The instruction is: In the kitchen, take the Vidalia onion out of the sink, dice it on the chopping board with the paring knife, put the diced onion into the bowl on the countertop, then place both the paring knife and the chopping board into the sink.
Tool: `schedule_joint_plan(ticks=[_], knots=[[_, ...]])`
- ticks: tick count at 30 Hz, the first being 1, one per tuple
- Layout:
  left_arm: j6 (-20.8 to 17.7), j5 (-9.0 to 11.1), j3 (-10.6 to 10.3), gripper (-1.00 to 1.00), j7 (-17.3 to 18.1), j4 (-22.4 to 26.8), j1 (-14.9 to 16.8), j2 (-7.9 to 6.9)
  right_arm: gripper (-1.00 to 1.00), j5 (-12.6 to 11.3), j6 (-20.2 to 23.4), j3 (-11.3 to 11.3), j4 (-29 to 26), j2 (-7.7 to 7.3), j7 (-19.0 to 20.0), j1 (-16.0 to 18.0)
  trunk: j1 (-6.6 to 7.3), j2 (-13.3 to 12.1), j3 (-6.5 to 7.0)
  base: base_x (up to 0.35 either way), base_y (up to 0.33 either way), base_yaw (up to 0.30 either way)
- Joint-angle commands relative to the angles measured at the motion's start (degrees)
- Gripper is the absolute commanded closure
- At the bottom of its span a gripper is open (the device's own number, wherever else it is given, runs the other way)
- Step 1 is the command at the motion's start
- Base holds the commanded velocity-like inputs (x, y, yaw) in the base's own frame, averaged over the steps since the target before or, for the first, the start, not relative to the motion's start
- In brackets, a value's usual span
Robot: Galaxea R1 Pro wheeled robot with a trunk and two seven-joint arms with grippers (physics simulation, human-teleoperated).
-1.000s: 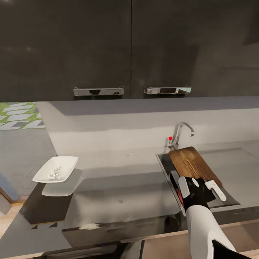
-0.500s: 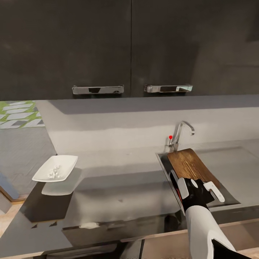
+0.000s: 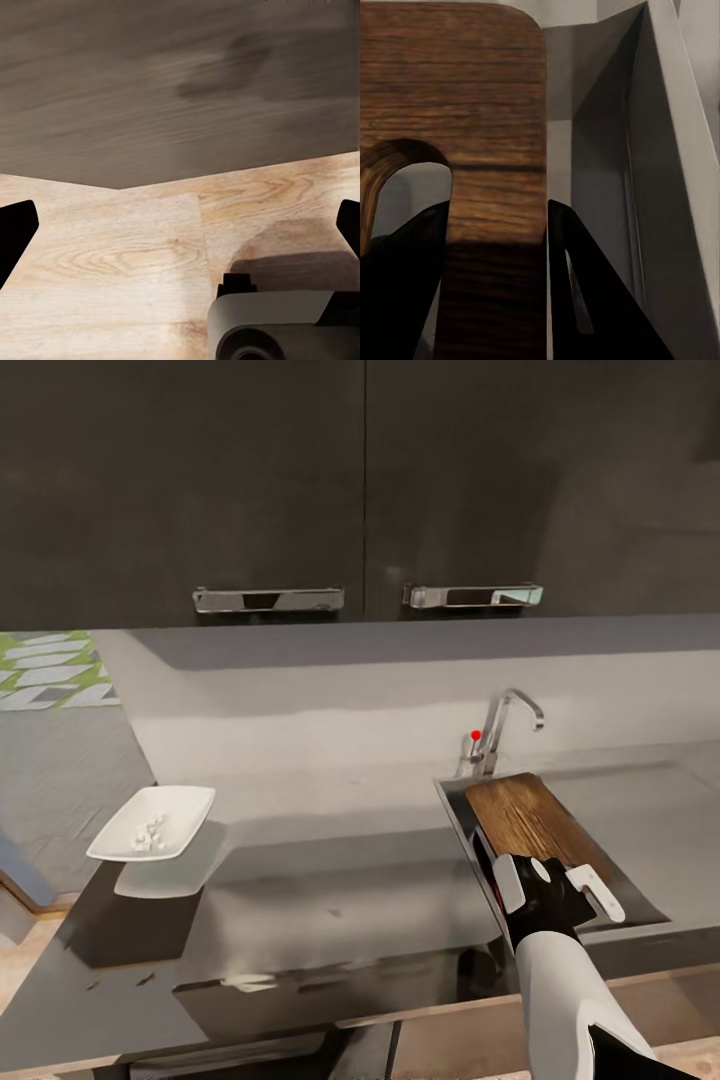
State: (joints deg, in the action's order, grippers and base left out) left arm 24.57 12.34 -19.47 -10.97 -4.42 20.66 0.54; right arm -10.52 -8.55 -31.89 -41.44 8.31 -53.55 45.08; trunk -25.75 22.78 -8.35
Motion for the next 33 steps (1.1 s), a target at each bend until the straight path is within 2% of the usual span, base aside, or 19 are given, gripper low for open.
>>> schedule_joint_plan(ticks=[1, 8, 15, 33], knots=[[0.39, 0.31, -0.84, -1.00, -0.10, -0.15, 0.17, 0.07, 1.00, -0.38, -0.59, -0.10, -0.05, 0.03, 0.11, 0.07, -0.04, 0.14, -0.19, 0.000, 0.000, 0.000], [0.39, 0.31, -0.84, -1.00, -0.07, -0.15, 0.17, 0.07, 1.00, -0.38, -0.59, -0.12, -0.05, 0.03, 0.13, 0.04, -0.04, 0.14, -0.84, 0.010, 0.000, 0.000], [0.39, 0.31, -0.84, -1.00, -0.10, -0.15, 0.17, 0.07, 1.00, -0.38, -0.59, -0.10, -0.05, -0.04, 0.17, 0.07, -0.04, 0.14, -1.48, 0.153, 0.000, 0.000], [0.38, 0.31, -0.84, -1.00, -0.10, -0.15, 0.17, 0.03, 1.00, -0.56, -0.59, -0.10, -0.05, -0.05, 0.30, 0.04, -0.04, 0.14, -3.13, 0.006, 0.000, 0.000]])
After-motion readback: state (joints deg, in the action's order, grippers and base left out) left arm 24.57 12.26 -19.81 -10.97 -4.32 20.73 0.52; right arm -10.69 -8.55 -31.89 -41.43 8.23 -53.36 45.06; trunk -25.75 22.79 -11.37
